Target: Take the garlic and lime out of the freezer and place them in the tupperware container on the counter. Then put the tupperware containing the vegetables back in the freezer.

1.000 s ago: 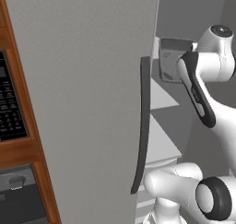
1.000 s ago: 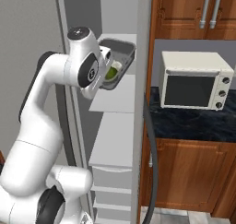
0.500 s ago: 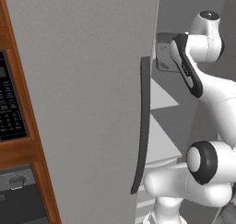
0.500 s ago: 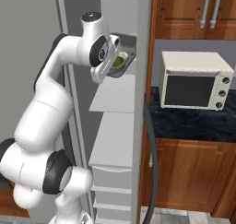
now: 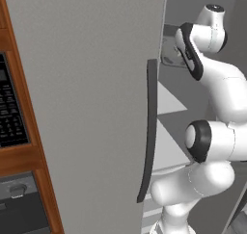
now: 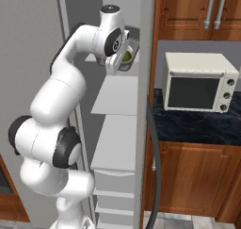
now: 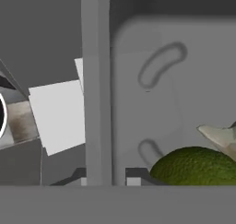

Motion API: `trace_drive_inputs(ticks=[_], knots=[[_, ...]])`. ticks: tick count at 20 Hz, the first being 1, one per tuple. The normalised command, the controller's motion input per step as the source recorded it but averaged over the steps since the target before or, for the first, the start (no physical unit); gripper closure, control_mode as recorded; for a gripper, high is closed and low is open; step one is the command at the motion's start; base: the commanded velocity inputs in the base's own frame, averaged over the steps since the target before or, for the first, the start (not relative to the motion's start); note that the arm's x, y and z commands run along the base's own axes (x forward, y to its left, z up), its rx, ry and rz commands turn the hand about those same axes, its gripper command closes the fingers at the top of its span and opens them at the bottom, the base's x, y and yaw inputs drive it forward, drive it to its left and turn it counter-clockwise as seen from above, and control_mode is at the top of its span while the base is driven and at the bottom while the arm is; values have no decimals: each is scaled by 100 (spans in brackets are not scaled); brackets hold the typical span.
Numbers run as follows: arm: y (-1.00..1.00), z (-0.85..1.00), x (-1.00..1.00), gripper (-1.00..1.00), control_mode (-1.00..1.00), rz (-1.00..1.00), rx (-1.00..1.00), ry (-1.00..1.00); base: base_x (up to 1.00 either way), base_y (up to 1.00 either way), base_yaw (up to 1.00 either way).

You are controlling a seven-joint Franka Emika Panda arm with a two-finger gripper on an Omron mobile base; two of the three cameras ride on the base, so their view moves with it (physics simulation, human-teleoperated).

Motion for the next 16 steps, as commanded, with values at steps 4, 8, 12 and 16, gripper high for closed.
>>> trace_drive_inputs(ticks=[4,8,12,16], knots=[[-18,0,41,100,-100,11,0,0,0,0,0],[0,0,37,100,-100,4,0,0,0,0,0],[2,0,43,100,-100,2,0,0,0,0,0],[1,0,51,100,-100,0,0,-2,0,0,0]])
